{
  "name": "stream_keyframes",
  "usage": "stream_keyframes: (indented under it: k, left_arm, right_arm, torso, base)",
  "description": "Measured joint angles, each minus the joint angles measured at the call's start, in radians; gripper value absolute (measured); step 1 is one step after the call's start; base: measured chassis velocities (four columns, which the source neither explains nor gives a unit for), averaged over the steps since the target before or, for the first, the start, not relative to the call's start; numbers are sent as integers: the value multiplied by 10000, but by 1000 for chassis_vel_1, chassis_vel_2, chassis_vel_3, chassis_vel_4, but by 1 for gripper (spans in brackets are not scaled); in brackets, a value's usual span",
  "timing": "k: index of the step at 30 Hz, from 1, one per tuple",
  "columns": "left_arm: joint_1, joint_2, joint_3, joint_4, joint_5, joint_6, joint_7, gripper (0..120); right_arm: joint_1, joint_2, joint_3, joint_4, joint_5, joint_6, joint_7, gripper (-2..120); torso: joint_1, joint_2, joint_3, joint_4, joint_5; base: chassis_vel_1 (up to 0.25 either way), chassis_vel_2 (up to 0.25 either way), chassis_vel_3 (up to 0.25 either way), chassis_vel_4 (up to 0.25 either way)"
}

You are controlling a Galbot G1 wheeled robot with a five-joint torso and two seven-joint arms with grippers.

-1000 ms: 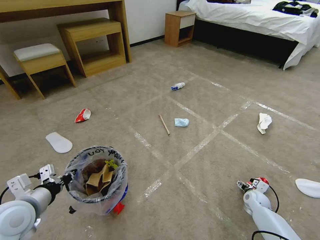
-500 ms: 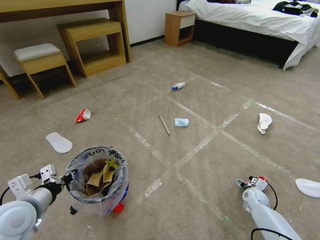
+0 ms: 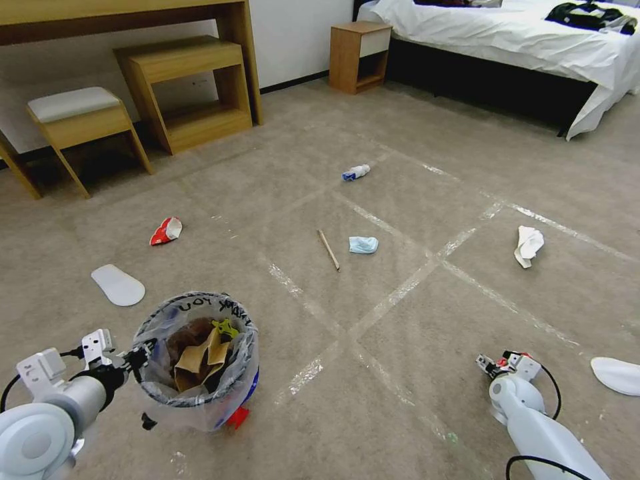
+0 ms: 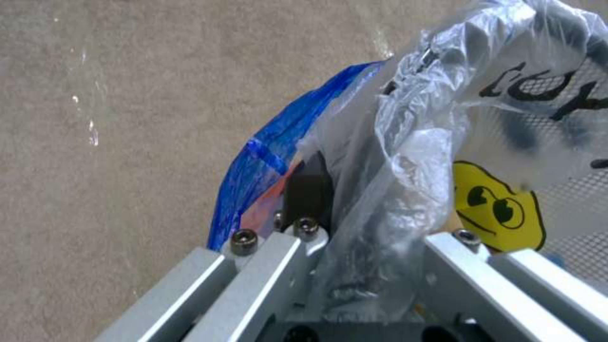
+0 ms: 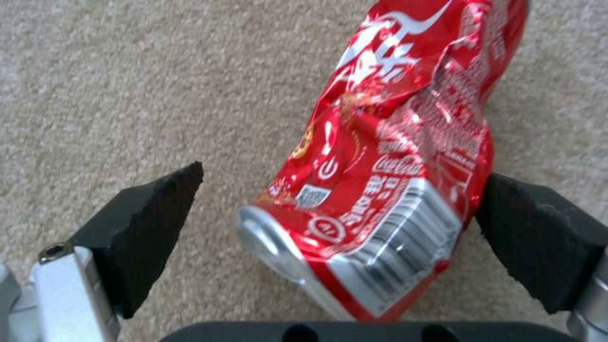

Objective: Pick up the trash bin and place the garbage on the floor into it.

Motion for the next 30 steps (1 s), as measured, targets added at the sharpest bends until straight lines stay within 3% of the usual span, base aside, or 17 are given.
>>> stream_keyframes:
  k: [30]
  left_arm:
    - [323, -23, -190, -461, 0, -16, -45, 0]
  right_arm:
    - [109, 79, -215, -107, 26, 84, -90, 100]
  torso:
    - [0, 0, 0, 0, 0]
  base:
    - [0, 0, 0, 0]
